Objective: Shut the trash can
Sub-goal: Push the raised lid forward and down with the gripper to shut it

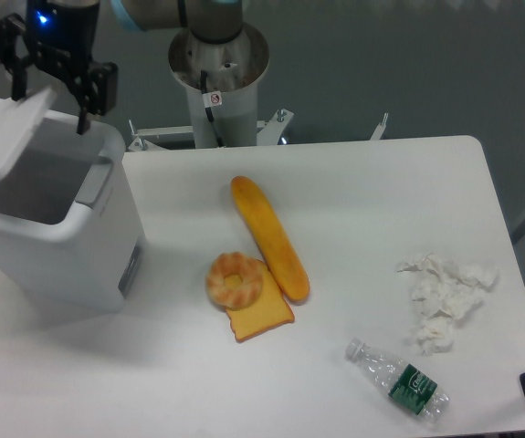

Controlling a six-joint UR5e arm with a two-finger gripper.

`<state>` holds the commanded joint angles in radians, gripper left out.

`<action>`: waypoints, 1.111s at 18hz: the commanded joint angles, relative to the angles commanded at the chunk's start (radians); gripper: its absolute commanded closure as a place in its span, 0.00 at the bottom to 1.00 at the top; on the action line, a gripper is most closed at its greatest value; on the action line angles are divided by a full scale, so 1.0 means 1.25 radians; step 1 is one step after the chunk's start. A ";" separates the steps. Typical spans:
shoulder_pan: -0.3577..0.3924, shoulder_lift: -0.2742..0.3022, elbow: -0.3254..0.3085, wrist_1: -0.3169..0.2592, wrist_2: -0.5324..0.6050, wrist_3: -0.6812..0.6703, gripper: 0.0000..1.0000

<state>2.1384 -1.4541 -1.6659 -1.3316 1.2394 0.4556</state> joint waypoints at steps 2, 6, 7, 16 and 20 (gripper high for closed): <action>0.001 -0.010 0.000 0.010 0.011 0.000 0.00; 0.000 -0.022 0.005 0.020 0.020 -0.004 0.00; 0.000 -0.028 0.005 0.027 0.021 -0.004 0.00; 0.000 -0.066 0.006 0.065 0.045 -0.007 0.00; 0.001 -0.092 0.007 0.079 0.059 -0.010 0.00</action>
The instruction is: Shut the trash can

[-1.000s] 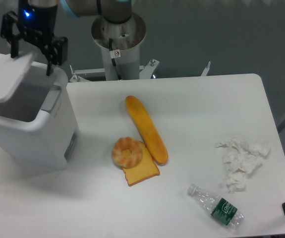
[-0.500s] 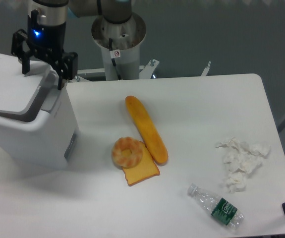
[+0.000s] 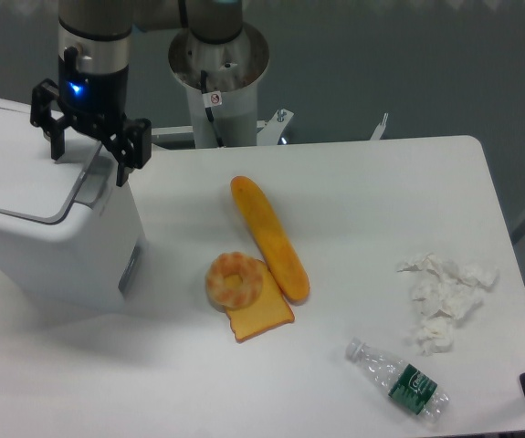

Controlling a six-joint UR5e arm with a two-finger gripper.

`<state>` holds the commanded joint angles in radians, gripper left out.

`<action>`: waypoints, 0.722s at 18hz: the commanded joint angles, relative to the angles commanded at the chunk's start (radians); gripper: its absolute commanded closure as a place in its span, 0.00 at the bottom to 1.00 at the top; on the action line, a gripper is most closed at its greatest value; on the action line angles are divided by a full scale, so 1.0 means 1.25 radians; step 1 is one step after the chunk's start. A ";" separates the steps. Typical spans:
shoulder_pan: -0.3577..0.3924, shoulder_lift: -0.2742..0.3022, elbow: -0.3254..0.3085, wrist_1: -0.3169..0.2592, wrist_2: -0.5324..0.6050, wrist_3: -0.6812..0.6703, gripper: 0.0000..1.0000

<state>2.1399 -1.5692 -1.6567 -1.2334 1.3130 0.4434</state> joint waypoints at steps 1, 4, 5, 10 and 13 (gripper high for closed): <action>0.000 -0.006 0.000 0.015 0.004 -0.004 0.00; 0.000 -0.020 0.002 0.048 0.005 -0.018 0.00; 0.001 -0.019 0.002 0.049 0.005 -0.020 0.00; 0.011 0.002 0.024 0.043 0.004 -0.022 0.00; 0.023 0.016 0.032 0.043 -0.002 -0.022 0.00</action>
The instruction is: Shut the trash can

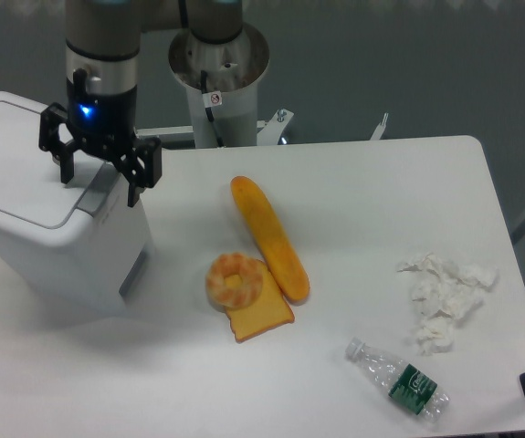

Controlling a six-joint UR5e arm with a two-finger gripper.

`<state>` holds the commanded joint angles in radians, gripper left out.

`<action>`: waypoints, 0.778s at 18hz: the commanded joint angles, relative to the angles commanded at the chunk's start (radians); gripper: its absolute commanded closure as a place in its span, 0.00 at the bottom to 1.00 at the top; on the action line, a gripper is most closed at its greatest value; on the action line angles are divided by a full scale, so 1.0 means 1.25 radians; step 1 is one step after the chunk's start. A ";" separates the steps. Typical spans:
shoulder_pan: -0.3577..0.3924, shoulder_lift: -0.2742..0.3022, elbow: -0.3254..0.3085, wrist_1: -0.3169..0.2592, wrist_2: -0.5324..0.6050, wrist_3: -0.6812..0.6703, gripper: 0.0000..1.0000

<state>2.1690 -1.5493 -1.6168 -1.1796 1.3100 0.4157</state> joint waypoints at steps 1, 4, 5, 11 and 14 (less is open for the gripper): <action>0.005 -0.001 0.001 0.000 0.000 0.000 0.00; 0.016 -0.010 0.000 0.000 0.002 0.000 0.00; 0.016 -0.015 0.001 0.001 0.005 -0.001 0.00; 0.022 -0.033 -0.001 0.001 0.006 0.000 0.00; 0.022 -0.040 -0.002 0.001 0.007 -0.001 0.00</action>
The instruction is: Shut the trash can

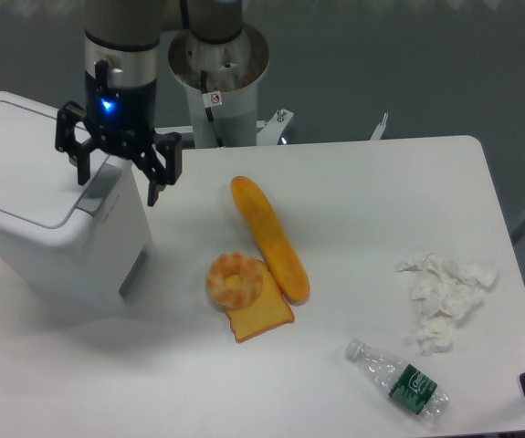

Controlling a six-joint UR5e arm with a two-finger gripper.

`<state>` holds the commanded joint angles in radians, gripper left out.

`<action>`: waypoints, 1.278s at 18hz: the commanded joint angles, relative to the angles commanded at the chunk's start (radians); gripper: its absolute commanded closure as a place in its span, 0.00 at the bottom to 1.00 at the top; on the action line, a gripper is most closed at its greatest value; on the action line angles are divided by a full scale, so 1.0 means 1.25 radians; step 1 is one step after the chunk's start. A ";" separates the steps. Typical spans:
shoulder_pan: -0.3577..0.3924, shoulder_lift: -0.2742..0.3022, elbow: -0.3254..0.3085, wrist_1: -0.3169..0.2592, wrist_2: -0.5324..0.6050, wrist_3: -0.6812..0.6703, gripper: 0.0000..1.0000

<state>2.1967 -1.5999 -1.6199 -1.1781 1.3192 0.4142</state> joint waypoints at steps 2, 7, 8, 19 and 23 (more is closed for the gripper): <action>0.000 -0.002 0.001 0.001 0.000 -0.001 0.00; 0.048 0.010 0.005 0.000 -0.001 0.002 0.00; 0.072 0.010 0.010 -0.001 0.000 0.010 0.00; 0.366 -0.093 0.053 0.007 0.091 0.423 0.00; 0.426 -0.174 0.081 0.011 0.101 0.574 0.00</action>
<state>2.7288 -1.8176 -1.5187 -1.1643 1.4449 1.1317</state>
